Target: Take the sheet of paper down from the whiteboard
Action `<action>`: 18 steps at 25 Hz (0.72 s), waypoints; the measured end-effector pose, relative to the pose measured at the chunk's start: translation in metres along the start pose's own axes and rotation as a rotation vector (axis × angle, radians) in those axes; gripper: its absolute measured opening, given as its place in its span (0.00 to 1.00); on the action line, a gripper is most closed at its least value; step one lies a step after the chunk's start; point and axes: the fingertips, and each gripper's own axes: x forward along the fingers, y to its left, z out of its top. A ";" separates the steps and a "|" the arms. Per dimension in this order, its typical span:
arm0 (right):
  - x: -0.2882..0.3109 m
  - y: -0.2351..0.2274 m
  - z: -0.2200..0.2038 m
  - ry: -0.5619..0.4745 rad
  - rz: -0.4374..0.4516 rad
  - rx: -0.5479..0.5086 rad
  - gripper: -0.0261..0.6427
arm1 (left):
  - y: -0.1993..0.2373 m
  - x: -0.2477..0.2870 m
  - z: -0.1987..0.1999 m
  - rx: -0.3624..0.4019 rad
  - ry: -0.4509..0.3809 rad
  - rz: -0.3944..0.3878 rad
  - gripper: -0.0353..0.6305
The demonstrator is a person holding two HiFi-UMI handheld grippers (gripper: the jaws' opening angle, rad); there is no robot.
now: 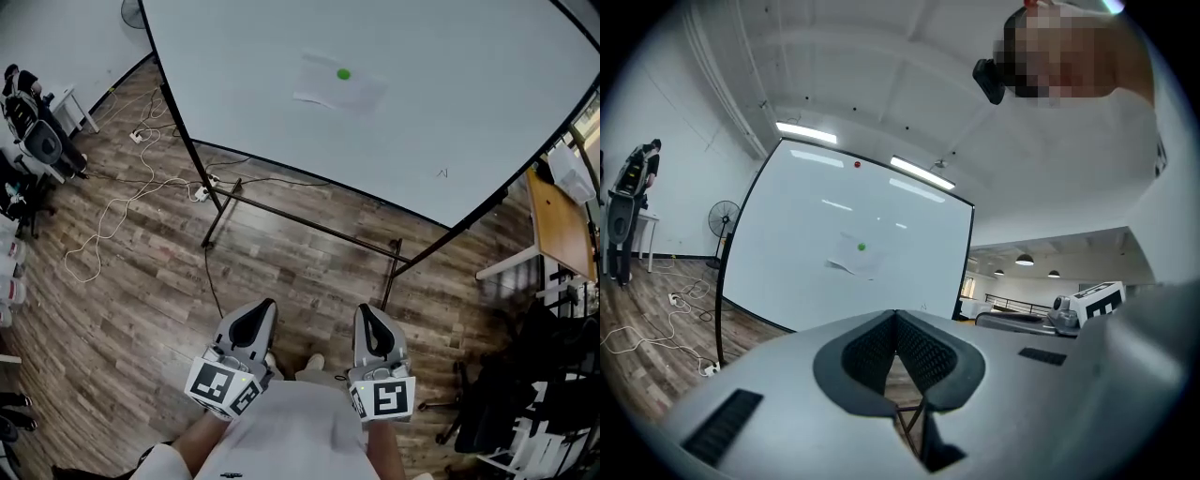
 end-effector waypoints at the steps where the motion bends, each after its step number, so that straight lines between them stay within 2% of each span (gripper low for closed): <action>1: -0.001 -0.008 -0.001 -0.003 0.000 -0.001 0.06 | -0.004 0.005 -0.001 -0.001 -0.001 0.003 0.06; 6: -0.007 -0.045 -0.003 -0.027 0.005 0.001 0.06 | -0.023 0.028 -0.007 0.009 -0.001 0.021 0.06; 13: -0.007 -0.074 -0.010 -0.073 0.057 0.031 0.06 | -0.048 0.055 -0.015 0.021 -0.002 0.032 0.06; 18: 0.004 -0.090 -0.007 -0.093 0.077 0.040 0.06 | -0.045 0.069 -0.021 0.006 -0.003 0.060 0.06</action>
